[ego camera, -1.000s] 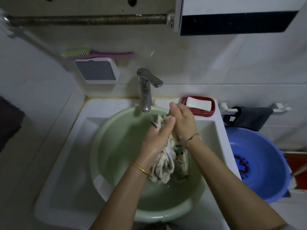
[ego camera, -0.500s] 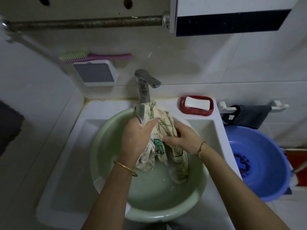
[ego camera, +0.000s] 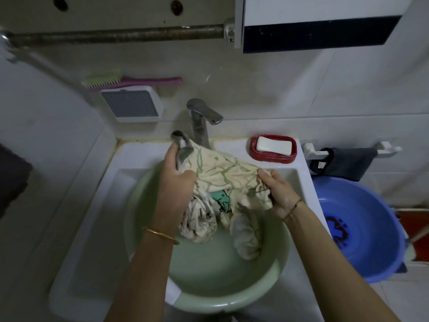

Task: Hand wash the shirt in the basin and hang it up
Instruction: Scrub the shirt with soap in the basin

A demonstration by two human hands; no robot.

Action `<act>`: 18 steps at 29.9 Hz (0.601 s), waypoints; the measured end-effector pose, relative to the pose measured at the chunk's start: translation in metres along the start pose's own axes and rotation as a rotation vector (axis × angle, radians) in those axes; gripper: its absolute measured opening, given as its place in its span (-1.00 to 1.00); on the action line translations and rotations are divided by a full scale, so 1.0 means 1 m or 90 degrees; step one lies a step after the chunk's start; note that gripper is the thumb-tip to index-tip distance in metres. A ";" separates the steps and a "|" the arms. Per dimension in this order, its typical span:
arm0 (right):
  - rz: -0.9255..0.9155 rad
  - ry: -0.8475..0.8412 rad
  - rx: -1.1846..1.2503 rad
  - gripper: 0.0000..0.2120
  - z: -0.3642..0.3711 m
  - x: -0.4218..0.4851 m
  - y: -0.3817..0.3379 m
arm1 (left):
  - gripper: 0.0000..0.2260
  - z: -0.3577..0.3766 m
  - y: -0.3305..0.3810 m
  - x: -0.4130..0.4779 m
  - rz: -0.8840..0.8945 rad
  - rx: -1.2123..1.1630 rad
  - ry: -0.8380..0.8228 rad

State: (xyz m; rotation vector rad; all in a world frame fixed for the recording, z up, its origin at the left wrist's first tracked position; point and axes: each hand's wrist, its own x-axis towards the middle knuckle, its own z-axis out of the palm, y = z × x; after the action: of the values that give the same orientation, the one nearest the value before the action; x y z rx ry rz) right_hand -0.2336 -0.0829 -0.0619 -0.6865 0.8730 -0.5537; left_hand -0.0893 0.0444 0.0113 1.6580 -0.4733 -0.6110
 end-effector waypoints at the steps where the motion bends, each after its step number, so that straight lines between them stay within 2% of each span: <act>1: -0.025 0.029 -0.009 -0.93 0.005 0.003 0.003 | -0.43 0.002 0.000 -0.002 -0.017 -0.008 -0.007; 4: -0.190 0.111 -0.219 -0.92 0.031 0.000 0.013 | -0.60 0.015 -0.014 0.001 -0.123 -0.109 -0.022; 7: -0.385 0.053 -0.367 -0.78 0.065 -0.029 0.020 | -0.58 0.026 -0.019 0.004 -0.284 -0.354 -0.073; 10: -0.586 0.018 -0.678 -0.52 0.089 -0.049 0.027 | -0.63 0.034 -0.024 0.008 -0.257 -0.374 -0.093; 12: -0.592 0.029 -0.758 -0.52 0.098 -0.038 0.022 | -0.66 0.039 -0.027 0.003 -0.233 -0.303 -0.057; 15: -0.465 0.041 -0.729 -0.52 0.100 -0.009 -0.001 | -0.74 0.049 -0.033 -0.005 -0.275 -0.210 -0.083; 18: -0.481 0.005 -0.728 -0.59 0.092 -0.013 0.009 | -0.67 0.050 -0.023 -0.004 -0.299 -0.158 -0.075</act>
State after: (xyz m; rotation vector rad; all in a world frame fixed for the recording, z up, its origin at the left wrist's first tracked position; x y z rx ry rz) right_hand -0.1629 -0.0392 -0.0204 -2.1067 0.8837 -0.6939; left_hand -0.1249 0.0127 -0.0161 1.5034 -0.0776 -1.0731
